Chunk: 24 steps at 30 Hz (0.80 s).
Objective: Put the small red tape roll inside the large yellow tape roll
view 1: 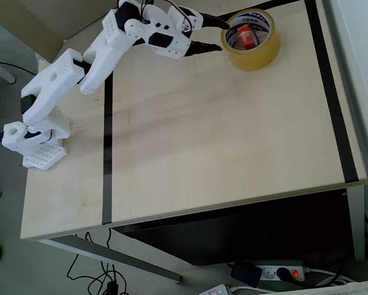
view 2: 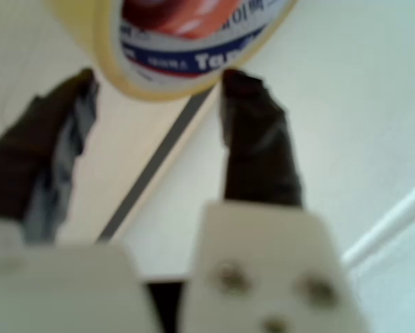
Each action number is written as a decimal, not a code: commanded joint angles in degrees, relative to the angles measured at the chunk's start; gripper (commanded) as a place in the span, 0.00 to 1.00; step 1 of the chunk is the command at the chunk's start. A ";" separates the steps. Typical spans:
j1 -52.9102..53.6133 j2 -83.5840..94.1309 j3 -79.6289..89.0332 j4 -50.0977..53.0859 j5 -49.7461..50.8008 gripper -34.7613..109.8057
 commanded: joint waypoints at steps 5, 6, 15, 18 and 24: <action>0.35 4.75 -7.03 3.69 -0.70 0.37; 0.62 5.62 -7.03 5.19 -0.70 0.37; 8.61 35.51 14.50 23.64 -0.26 0.33; 12.83 49.22 25.05 23.64 0.79 0.24; 19.16 79.98 54.76 19.60 11.43 0.24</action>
